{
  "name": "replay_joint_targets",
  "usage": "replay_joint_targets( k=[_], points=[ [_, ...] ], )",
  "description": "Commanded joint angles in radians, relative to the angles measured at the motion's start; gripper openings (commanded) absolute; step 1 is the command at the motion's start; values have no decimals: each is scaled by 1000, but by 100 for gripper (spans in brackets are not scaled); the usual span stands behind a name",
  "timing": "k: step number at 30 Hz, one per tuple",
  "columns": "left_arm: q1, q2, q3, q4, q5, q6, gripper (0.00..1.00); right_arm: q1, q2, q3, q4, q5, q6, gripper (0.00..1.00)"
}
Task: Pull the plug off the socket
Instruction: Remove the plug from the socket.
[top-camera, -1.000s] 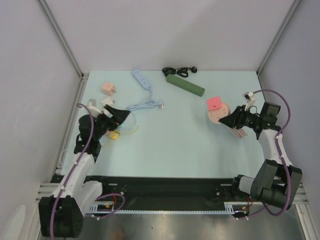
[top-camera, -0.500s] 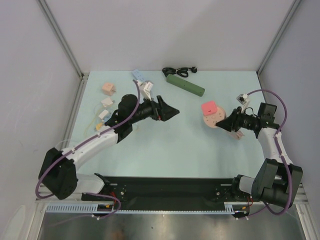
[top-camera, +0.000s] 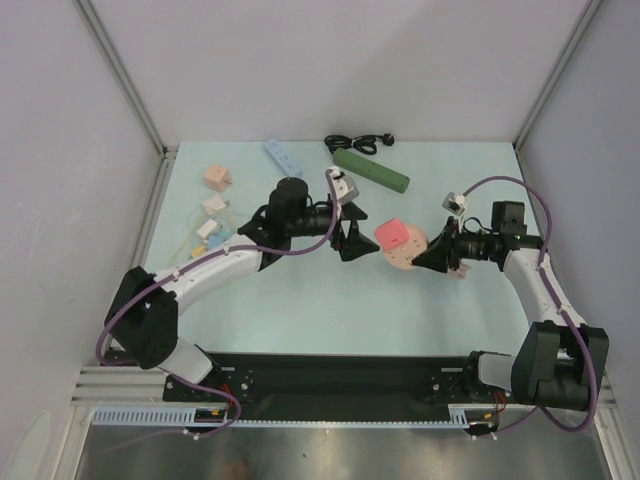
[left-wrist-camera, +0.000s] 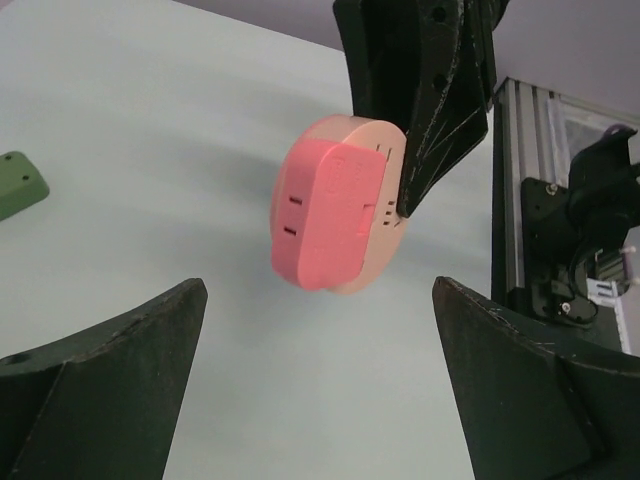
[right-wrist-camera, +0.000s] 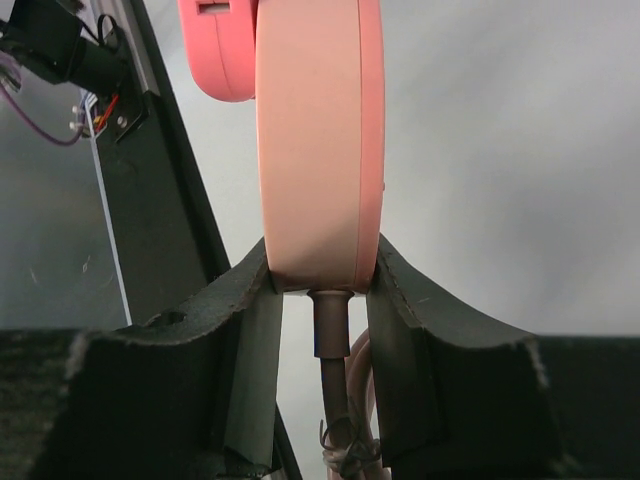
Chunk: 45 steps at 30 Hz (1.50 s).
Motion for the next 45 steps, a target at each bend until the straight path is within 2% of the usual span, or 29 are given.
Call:
replay_joint_targets(
  k=[1, 9, 14, 20, 21, 23, 25, 26, 27, 28, 32, 35, 36, 37, 39, 45],
  points=[
    [-36, 19, 60, -18, 88, 205, 100, 31, -21, 61, -45, -58, -84, 0],
    [-94, 57, 107, -85, 27, 306, 97, 65, -27, 76, -85, -62, -124, 0],
    [-127, 83, 148, -136, -17, 340, 87, 69, -40, 78, -87, -55, -127, 0],
    [-169, 82, 184, -214, -132, 384, 53, 69, -41, 76, -68, -44, -103, 0],
    [-183, 80, 181, -214, -205, 381, 35, 69, -41, 76, -62, -39, -95, 0],
    [-197, 59, 172, -214, -252, 387, 28, 69, -41, 67, -29, -12, -68, 0],
    [-223, 40, 156, -202, -318, 389, 14, 68, -38, 64, -12, 13, -38, 0],
    [-232, 30, 150, -205, -330, 392, 11, 68, -40, 61, 3, 19, -29, 0],
    [-248, 27, 149, -205, -342, 391, 2, 68, -40, 58, 11, 25, -9, 0],
    [-255, 28, 153, -213, -362, 388, 0, 66, -41, 55, 22, 33, 3, 0],
    [-303, 33, 146, -213, -419, 365, 0, 62, -46, 44, 68, 59, 49, 0],
    [-332, 33, 130, -193, -467, 335, 24, 52, -47, 43, 74, 62, 60, 0],
    [-340, 36, 127, -185, -484, 322, 40, 52, -49, 40, 76, 60, 60, 0],
    [-341, 40, 124, -182, -494, 322, 45, 51, -49, 40, 77, 57, 62, 0],
    [-343, 49, 132, -187, -513, 331, 50, 49, -50, 38, 79, 57, 65, 0],
    [-343, 122, 216, -263, -525, 361, 52, 43, -50, 40, 80, 53, 68, 0]
  ],
)
